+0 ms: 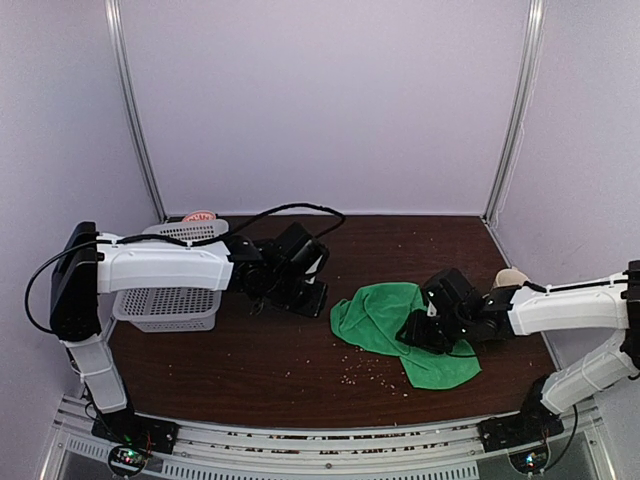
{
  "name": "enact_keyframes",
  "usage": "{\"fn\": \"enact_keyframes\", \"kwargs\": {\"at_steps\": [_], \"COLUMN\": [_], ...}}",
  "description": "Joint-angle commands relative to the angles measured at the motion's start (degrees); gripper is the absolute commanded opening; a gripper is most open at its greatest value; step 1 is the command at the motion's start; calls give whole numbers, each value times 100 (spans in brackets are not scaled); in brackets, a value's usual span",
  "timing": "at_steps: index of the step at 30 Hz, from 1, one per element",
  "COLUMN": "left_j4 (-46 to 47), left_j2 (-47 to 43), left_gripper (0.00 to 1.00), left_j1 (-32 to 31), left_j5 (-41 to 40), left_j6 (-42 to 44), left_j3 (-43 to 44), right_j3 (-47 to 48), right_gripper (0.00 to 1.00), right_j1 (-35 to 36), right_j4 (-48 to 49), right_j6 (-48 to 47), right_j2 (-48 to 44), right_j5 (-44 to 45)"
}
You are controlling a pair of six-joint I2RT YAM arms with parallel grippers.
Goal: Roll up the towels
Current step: Move the towel to the center of the board, then pick up the towel from the center of the board.
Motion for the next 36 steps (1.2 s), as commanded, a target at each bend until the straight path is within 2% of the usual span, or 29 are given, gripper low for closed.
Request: {"fn": "enact_keyframes", "kwargs": {"at_steps": [1,9,15,17,19,22,26,31,33,36], "left_j4": [82,103,107,99,67,74,185,431,677,1449], "left_j2": [-190,-181,-193,-224,-296,-586,-1135,-1848,-2130,-2511], "left_gripper": [13,12,11,11,9,7,6,6,7,14], "left_j1": [30,30,29,30,30,30,30,30,30,39], "left_j5": [-71,-88,-88,-121,-209,-530,-1080,-1711,-1865,-1783], "left_j6": [-81,-96,-106,-115,-131,-164,-28,288,470,928], "left_j3": [-84,-181,-218,-240,-257,-342,-360,-277,-343,-679], "right_j3": [-136,-165,-81,9,179,799,2356,4454,4978,5470], "right_gripper": [42,39,16,1,0,0,0,0,0,0], "right_j1": [-21,-30,-29,-29,-22,5,-3,14,11,13], "right_j4": [457,499,615,495,209,-395,-1429,-2602,-2864,-3041], "right_j6": [447,529,558,522,415,11,-867,-1804,-2005,-2226], "right_j2": [153,316,386,273,-25,-714,-1343,-1375,-1353,-1369], "right_j5": [-207,-204,-327,-243,-57,309,684,870,894,990]}}
